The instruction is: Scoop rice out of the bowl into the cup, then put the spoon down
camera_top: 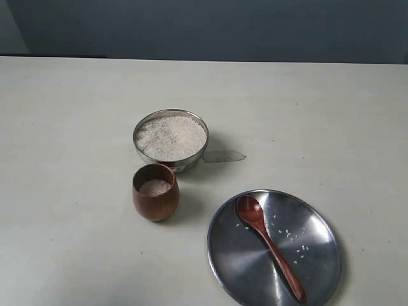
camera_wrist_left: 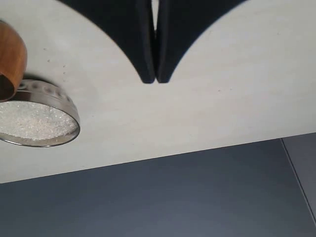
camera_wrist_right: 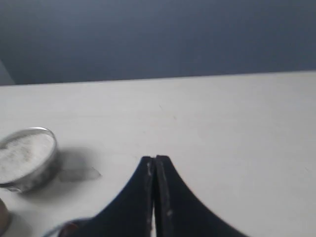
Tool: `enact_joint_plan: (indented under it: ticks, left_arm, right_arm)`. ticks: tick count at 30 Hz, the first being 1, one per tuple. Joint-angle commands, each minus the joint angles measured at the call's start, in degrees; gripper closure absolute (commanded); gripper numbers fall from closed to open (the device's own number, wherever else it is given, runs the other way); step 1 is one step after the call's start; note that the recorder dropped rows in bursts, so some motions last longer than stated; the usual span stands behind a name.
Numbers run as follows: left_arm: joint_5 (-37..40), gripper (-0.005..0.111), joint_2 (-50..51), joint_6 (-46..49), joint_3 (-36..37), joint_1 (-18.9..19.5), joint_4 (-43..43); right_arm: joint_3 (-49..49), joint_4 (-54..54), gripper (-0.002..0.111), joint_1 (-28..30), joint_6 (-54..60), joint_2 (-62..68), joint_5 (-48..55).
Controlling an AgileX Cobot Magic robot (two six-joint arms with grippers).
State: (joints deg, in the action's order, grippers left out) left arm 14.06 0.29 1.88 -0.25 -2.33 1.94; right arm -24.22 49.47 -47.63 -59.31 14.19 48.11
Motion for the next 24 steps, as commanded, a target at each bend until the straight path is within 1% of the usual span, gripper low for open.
enact_joint_plan:
  ticks: [1,2,5,10,14,24]
  left_arm:
    - [-0.8,0.106,-0.3,0.0,0.3,-0.1,0.3]
    - [-0.8,0.106,-0.3,0.0,0.3,-0.1,0.3]
    - [-0.8,0.106,-0.3,0.0,0.3,-0.1,0.3]
    - [-0.8,0.106,-0.3,0.0,0.3,-0.1,0.3]
    - [-0.8,0.106,-0.3,0.0,0.3,-0.1,0.3]
    - [-0.8,0.106,-0.3,0.0,0.3,-0.1,0.3]
  right_arm:
    - [3.2,5.7,0.108,6.1,1.7,-1.4,-20.9]
    - [4.2,6.1,0.108,8.1,1.7,-1.5,-24.9]
    - [6.7,5.0,0.108,14.1,1.7,-1.6,-32.4]
    - [10.3,-2.3,0.108,23.4,1.7,-1.7,-37.8]
    - [13.3,-6.1,0.108,28.8,1.7,-3.2,-39.9]
    - [18.8,-9.2,0.108,39.8,1.5,-9.7,-40.1]
